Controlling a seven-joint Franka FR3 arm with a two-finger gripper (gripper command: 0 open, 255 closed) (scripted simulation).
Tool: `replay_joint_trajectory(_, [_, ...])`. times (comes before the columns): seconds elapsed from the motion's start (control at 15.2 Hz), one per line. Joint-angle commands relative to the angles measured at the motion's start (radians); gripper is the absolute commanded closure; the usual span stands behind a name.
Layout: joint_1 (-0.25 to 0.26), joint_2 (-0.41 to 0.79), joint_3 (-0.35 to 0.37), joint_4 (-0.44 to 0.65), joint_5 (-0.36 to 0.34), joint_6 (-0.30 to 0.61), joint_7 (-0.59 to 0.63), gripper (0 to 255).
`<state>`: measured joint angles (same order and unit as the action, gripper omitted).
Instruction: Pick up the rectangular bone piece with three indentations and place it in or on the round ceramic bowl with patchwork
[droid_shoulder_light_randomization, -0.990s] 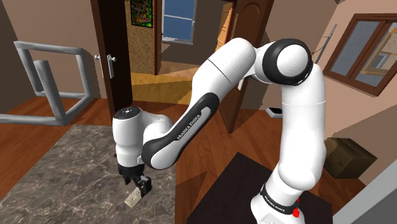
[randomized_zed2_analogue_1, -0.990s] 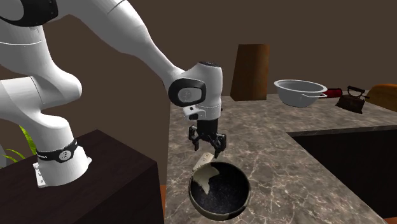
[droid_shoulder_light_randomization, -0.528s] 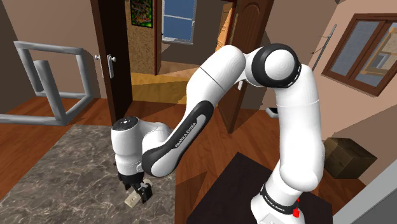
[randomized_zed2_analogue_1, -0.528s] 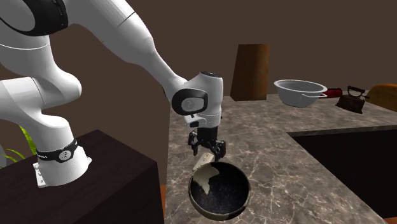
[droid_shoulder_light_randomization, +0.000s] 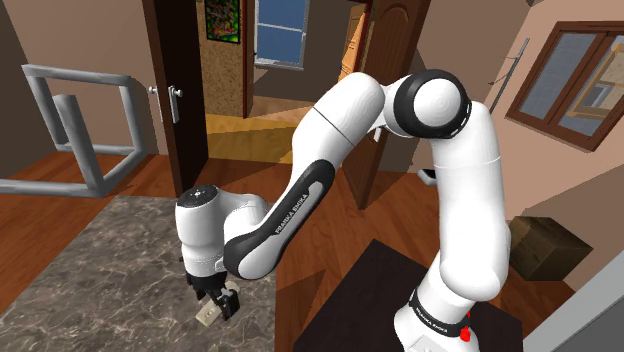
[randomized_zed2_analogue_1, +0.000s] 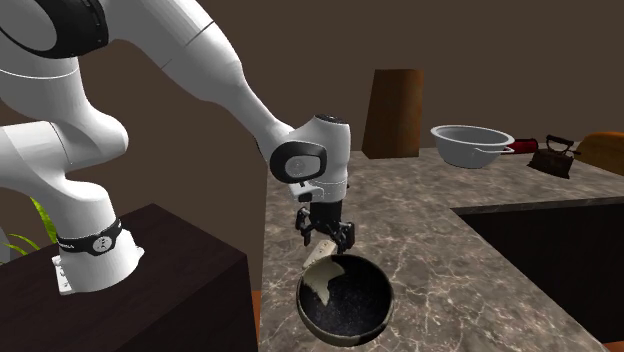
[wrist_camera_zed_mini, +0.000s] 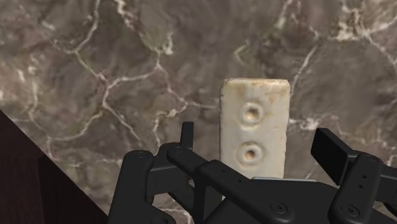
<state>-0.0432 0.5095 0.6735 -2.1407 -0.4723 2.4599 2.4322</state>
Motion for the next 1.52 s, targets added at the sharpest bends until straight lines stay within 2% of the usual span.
replay_joint_trajectory(0.0, [0.000, 0.000, 0.000, 0.000, 0.000, 0.000, 0.000, 255])
replay_joint_trajectory(0.59, [0.000, 0.000, 0.000, 0.000, 0.000, 0.000, 0.000, 255])
replay_joint_trajectory(1.45, [-0.087, -0.144, 0.111, 0.000, 0.142, -0.118, -0.091, 255])
